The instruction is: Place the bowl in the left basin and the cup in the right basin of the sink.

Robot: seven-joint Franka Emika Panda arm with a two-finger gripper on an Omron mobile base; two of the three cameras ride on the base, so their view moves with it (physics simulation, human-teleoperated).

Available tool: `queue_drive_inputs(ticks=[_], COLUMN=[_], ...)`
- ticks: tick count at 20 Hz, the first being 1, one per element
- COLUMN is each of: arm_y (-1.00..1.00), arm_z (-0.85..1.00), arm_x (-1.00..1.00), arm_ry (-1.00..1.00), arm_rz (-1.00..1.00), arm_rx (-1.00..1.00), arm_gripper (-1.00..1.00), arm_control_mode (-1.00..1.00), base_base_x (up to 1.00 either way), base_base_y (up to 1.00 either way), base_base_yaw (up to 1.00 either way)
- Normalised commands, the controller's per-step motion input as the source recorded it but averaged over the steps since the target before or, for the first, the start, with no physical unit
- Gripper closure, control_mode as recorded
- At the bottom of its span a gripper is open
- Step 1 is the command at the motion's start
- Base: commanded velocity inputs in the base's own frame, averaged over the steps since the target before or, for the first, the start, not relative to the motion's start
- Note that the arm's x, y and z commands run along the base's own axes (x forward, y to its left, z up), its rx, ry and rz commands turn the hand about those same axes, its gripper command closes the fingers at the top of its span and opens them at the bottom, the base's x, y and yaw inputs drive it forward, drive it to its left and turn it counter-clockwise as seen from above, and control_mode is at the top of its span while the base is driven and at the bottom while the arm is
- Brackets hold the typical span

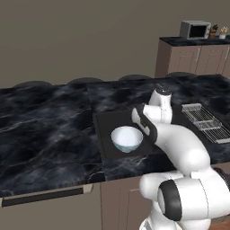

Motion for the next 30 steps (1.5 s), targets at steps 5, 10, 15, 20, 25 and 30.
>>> queue_drive_inputs(ticks=[5, 10, 15, 20, 25, 30], arm_y=[-0.17, -0.2, -0.18, -0.28, -0.34, -0.33], arm_z=[0.17, 0.14, 0.05, 0.08, 0.11, 0.09], arm_x=[-0.54, -0.48, -0.38, -0.33, -0.34, -0.31], arm_ry=[0.0, 0.0, 0.0, -0.01, 0.0, 0.0], arm_rz=[0.07, 0.16, 0.28, 0.33, 0.23, 0.21], arm_rx=[-0.02, -0.06, -0.13, -0.12, -0.03, 0.0], arm_gripper=[-1.0, -1.0, -1.0, -1.0, -1.0, -1.0], arm_control_mode=[-1.0, -1.0, -1.0, -1.0, -1.0, -1.0], base_base_x=[0.0, 0.0, 0.0, 0.0, 0.0, 0.0], base_base_y=[0.0, 0.0, 0.0, 0.0, 0.0, 0.0], base_base_yaw=[0.0, 0.0, 0.0, 0.0, 0.0, 0.0])
